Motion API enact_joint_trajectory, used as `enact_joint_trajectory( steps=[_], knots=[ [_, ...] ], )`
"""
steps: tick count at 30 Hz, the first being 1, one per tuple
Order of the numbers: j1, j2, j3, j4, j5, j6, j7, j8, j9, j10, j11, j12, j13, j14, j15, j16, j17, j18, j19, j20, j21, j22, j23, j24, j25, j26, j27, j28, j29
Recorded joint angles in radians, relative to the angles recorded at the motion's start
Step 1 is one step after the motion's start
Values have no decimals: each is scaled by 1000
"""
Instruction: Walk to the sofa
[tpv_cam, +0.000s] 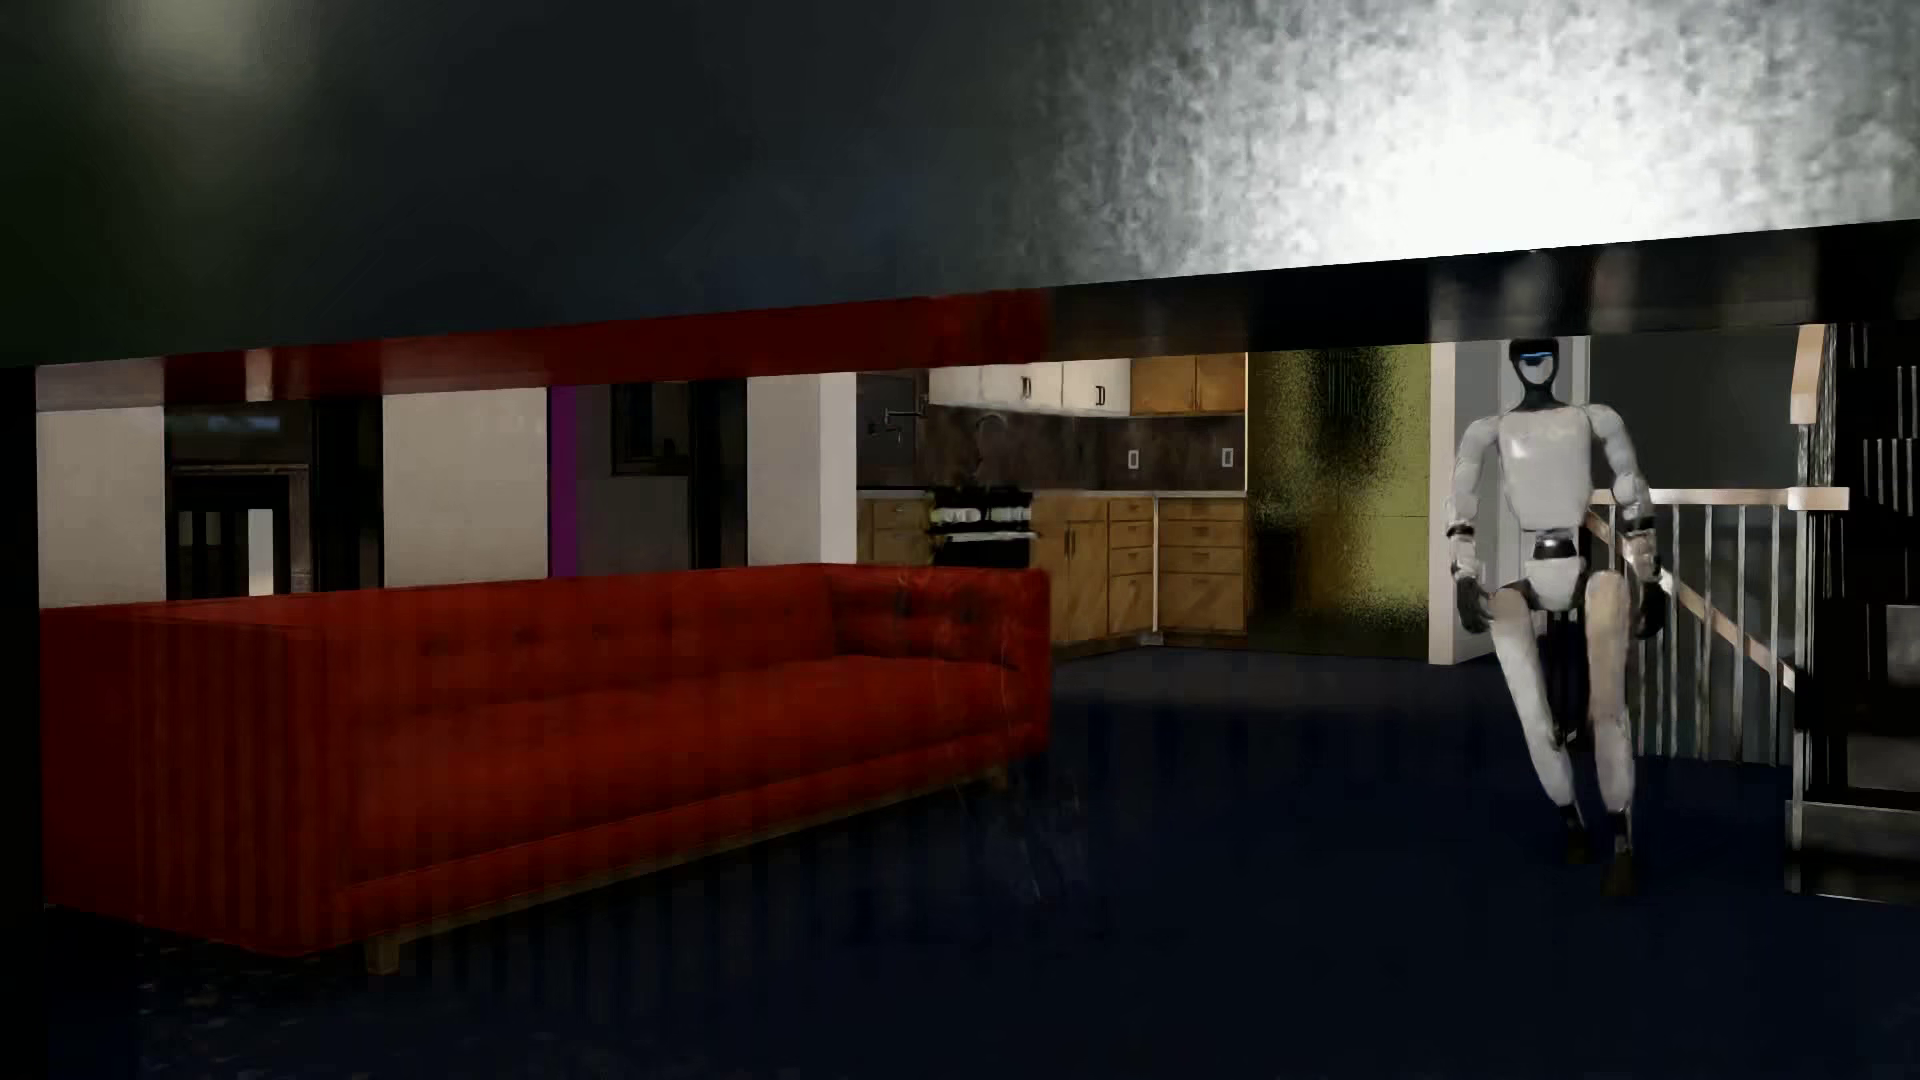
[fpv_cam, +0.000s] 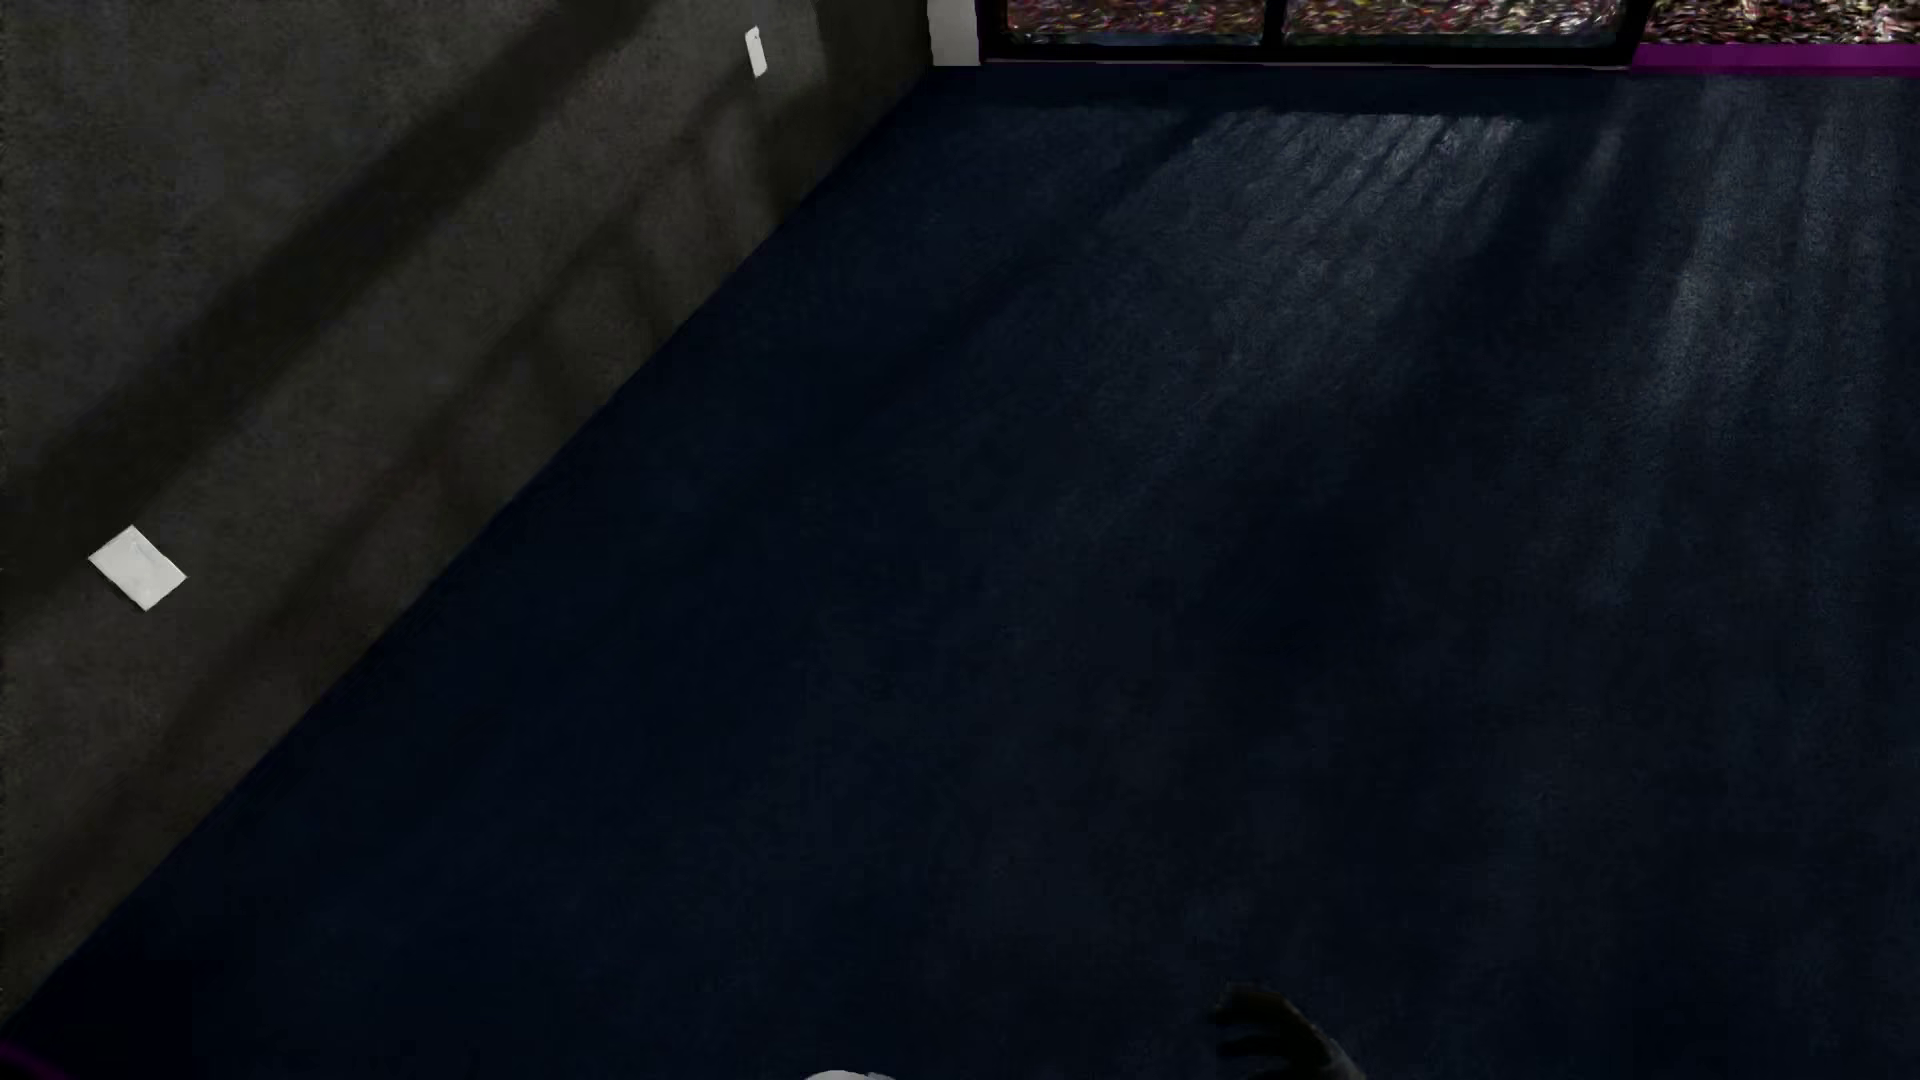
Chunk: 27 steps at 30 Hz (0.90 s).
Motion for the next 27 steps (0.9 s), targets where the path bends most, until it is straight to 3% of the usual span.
enact_joint_trajectory(
  steps=[1,2,3,4,6,7,9,11,12,14,16,20,21,22,23,24,25,27],
  knots=[
    [9,43,1,2,-16,7,0,0,5,-73,-5,18,-16,-17,-18,3,-2,0,0,-23,-14,-16,-32,0,0,0,0,0,0],
    [9,93,-7,-4,-31,15,0,0,10,-166,-19,28,-21,-295,-33,6,-3,0,0,-40,-24,-29,-62,0,0,0,0,0,0],
    [-4,145,-20,-15,-45,20,0,0,11,-186,-34,29,-14,-362,-41,8,-1,0,0,-47,-33,-34,-89,0,0,0,0,0,0],
    [-28,184,-32,-28,-55,21,0,0,0,-84,-43,21,8,-138,-39,10,7,0,0,-43,-45,-30,-107,0,0,0,0,0,0],
    [-74,217,-30,-61,-87,-14,0,0,-45,-10,-29,-15,83,74,14,21,44,0,0,-6,-51,7,-85,0,0,0,0,0,0],
    [-78,218,-21,-78,-112,-56,0,0,-59,32,6,-45,117,107,76,32,76,0,0,15,-24,40,-21,0,0,0,0,0,0],
    [-8,164,-6,-95,-153,-139,0,0,-50,91,170,-122,148,46,285,59,126,0,0,56,143,88,178,0,0,0,0,0,0],
    [82,-34,-27,-129,-190,-173,0,0,-13,80,460,-210,139,-46,544,75,118,0,0,94,364,58,281,0,0,0,0,0,0],
    [119,-151,-63,-144,-195,-173,0,0,4,78,629,-244,148,-99,582,84,102,0,0,94,407,16,287,0,0,0,0,0,0],
    [220,-349,-150,-147,-175,-157,0,0,37,70,898,-296,189,-205,384,108,81,0,0,108,343,-81,291,0,0,0,0,0,0],
    [347,-492,-240,-118,-147,-137,0,0,61,49,916,-333,244,-297,242,127,58,0,0,185,252,-179,265,0,0,0,0,0,0],
    [525,-630,-423,-61,-161,-98,0,0,44,-6,280,-408,298,-455,369,133,38,0,0,377,99,-330,191,0,0,0,0,0,0],
    [571,-614,-456,-54,-174,-93,0,0,39,-18,108,-428,304,-500,349,128,38,0,0,399,88,-363,194,0,0,0,0,0,0],
    [615,-594,-482,-49,-192,-91,0,0,33,-24,-3,-446,308,-547,256,124,45,0,0,403,81,-396,212,0,0,0,0,0,0],
    [652,-582,-502,-41,-208,-90,0,0,23,-23,-12,-462,309,-583,143,119,57,0,0,399,78,-426,241,0,0,0,0,0,0],
    [677,-585,-516,-28,-219,-85,0,0,7,-13,6,-472,309,-594,100,112,72,0,0,391,85,-454,276,0,0,0,0,0,0],
    [688,-604,-524,-12,-222,-74,0,0,-18,6,26,-466,308,-568,141,103,86,0,0,381,102,-481,313,0,0,0,0,0,0],
    [683,-661,-499,21,-193,-22,0,0,-79,67,85,-399,307,-391,398,72,102,0,0,359,147,-511,384,0,0,0,0,0,0]
  ],
)
